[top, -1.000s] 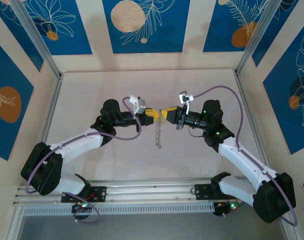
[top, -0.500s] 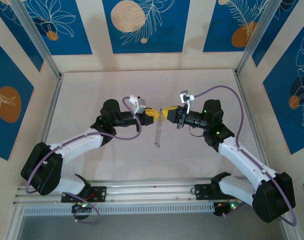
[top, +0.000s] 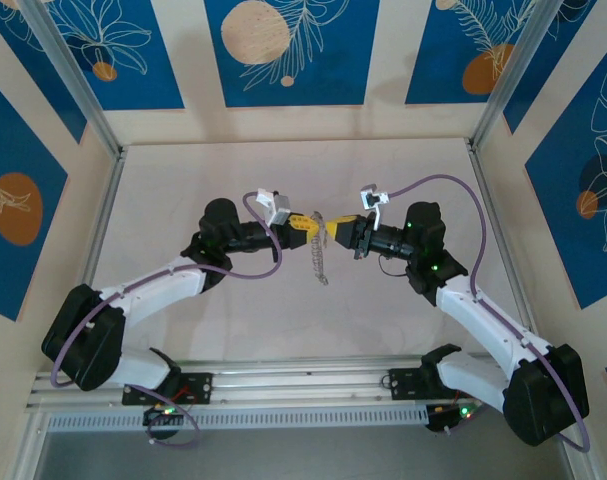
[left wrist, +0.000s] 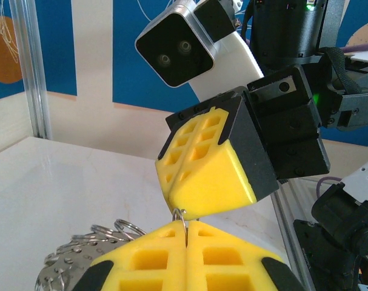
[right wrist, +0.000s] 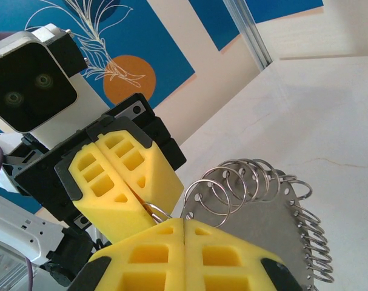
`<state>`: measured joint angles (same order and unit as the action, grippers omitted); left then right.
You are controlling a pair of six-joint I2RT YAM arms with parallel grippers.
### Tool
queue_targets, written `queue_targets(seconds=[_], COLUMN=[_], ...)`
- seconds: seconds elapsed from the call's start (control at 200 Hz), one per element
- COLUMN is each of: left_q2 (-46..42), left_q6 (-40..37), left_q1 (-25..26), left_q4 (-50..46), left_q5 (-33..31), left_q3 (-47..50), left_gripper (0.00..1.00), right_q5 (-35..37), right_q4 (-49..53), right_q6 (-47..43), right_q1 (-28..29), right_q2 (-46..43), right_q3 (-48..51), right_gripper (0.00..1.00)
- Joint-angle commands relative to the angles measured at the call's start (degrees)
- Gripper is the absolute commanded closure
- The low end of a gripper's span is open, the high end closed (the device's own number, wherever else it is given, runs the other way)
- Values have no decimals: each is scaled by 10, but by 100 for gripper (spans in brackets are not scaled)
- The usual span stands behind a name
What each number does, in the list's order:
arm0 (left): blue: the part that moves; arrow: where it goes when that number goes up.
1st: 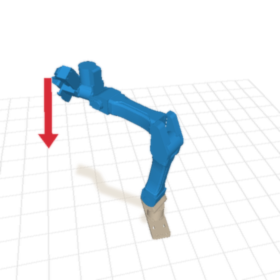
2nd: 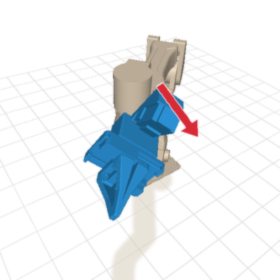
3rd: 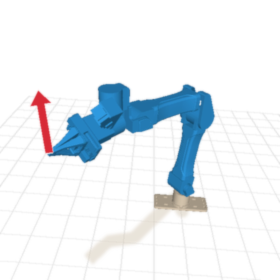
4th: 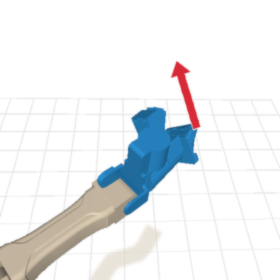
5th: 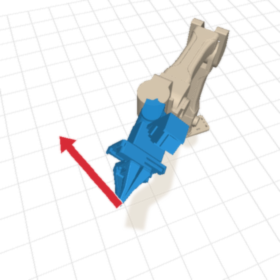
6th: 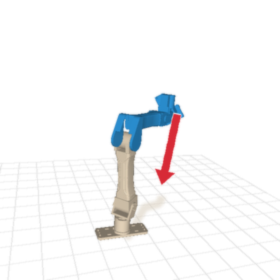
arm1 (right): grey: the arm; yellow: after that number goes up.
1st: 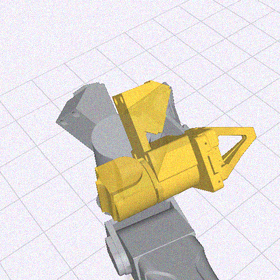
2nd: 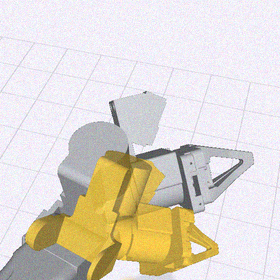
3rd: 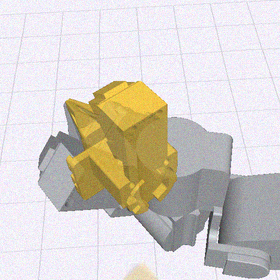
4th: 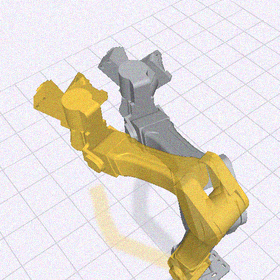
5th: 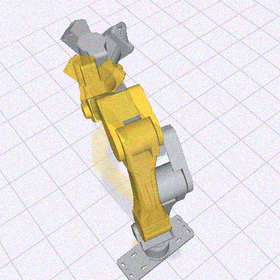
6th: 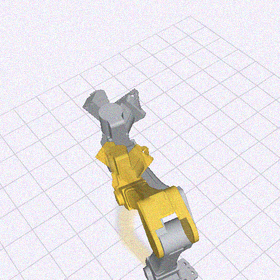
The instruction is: Put the keys on the keyring
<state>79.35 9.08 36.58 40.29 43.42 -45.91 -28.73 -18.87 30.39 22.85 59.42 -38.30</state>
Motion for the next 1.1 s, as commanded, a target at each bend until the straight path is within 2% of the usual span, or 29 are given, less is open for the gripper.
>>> queue_targets(seconds=[0.0, 0.22, 0.605, 0.665, 0.755, 0.85, 0.945, 1.095], left_q2=[-16, -8, 35, 42, 54, 66, 77, 86], left_q6=[10, 37, 134, 143, 163, 182, 197, 216], left_q1=[11, 10, 11, 11, 10, 10, 10, 10], left_q4=[56, 96, 247, 264, 293, 323, 344, 357], left_q5=[18, 0, -51, -59, -65, -67, -64, -60], left_q3=[-17, -8, 20, 24, 26, 25, 20, 11], left_gripper=[100, 100, 100, 100, 100, 100, 100, 100], right_q5=[17, 0, -41, -45, -46, -48, -53, -55], right_q4=[-2, -16, -103, -107, -100, -101, -106, -90], right_q6=[5, 24, 101, 108, 111, 120, 133, 138], right_q1=[-5, -8, -17, -16, -20, -38, -60, -85], right_q2=[1, 16, 53, 56, 53, 35, 11, -23], right_q3=[11, 11, 23, 24, 28, 42, 52, 47], right_gripper=[100, 100, 100, 92, 68, 55, 50, 48])
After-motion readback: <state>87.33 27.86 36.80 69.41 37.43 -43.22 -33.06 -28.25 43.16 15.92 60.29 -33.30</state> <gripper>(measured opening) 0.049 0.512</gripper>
